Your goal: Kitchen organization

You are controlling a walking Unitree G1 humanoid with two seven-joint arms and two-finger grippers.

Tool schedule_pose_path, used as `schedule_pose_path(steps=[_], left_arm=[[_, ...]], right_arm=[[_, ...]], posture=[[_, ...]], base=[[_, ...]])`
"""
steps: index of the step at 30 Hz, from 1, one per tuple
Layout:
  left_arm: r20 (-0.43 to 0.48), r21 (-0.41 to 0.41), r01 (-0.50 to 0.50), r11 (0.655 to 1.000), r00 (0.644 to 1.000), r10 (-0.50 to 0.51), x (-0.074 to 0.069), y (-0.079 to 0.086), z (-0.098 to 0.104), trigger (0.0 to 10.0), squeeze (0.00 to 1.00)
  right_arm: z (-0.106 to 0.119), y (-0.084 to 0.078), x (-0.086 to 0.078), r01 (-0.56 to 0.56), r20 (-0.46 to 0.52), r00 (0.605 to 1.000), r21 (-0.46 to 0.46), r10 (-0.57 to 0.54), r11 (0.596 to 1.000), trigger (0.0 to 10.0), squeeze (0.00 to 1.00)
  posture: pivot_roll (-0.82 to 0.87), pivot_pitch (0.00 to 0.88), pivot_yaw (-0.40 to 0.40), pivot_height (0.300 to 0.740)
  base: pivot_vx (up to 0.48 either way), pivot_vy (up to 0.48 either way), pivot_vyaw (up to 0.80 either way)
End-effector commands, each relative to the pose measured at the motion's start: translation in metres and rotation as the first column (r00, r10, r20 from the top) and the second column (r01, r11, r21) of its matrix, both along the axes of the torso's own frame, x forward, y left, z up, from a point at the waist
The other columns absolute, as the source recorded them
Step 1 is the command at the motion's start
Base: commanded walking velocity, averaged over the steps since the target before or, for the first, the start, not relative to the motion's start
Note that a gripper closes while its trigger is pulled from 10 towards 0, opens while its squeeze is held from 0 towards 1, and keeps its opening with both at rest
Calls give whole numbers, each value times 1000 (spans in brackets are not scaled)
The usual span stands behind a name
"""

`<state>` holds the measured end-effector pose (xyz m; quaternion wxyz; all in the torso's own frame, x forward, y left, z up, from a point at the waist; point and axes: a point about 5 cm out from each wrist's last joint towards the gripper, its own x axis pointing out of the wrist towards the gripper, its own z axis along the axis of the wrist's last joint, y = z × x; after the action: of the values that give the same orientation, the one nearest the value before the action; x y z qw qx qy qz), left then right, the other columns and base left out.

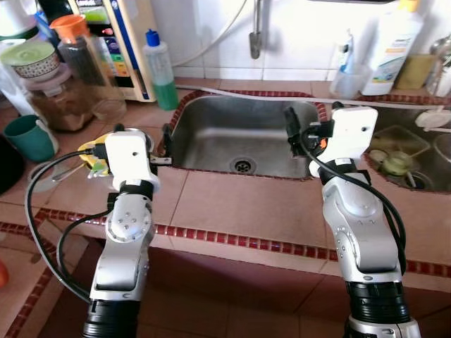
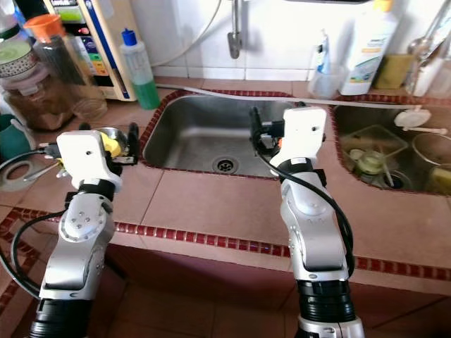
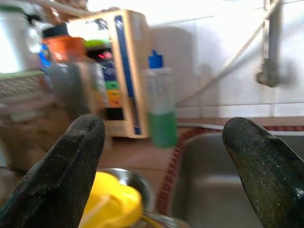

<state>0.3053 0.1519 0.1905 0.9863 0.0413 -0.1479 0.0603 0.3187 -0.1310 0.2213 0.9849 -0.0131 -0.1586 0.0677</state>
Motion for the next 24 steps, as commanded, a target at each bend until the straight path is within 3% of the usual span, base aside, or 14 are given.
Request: schedule_pose_path(steps=[1,7,12,19,24], left_arm=[[-8,13,-81,997,997,81,-1,14,0,10000,0],[-59,-9,-156,988,986,155,-3,28,-10,10000,0],[-96,-28,-211,977,973,208,-8,40,-22,10000,0],[-121,-58,-224,973,969,216,-4,49,-31,10000,0],[-183,-141,-237,961,960,210,0,51,-46,10000,0]], right_arm=[[3,8,-2,-48,5,999,18,48,999,10000,0],[0,27,-9,-240,-39,969,92,244,967,10000,0],[-4,42,-24,-417,-64,905,77,421,906,10000,0],[-5,48,-34,-518,-97,849,45,520,854,10000,0],[-4,48,-40,-554,-111,826,25,553,832,10000,0]], posture=[[-33,62,67,740],[-30,66,65,740],[-30,68,57,740],[-45,70,55,740],[-65,74,56,740]], base=[[0,0,0],[0,0,0],[0,0,0],[0,0,0],[0,0,0]])
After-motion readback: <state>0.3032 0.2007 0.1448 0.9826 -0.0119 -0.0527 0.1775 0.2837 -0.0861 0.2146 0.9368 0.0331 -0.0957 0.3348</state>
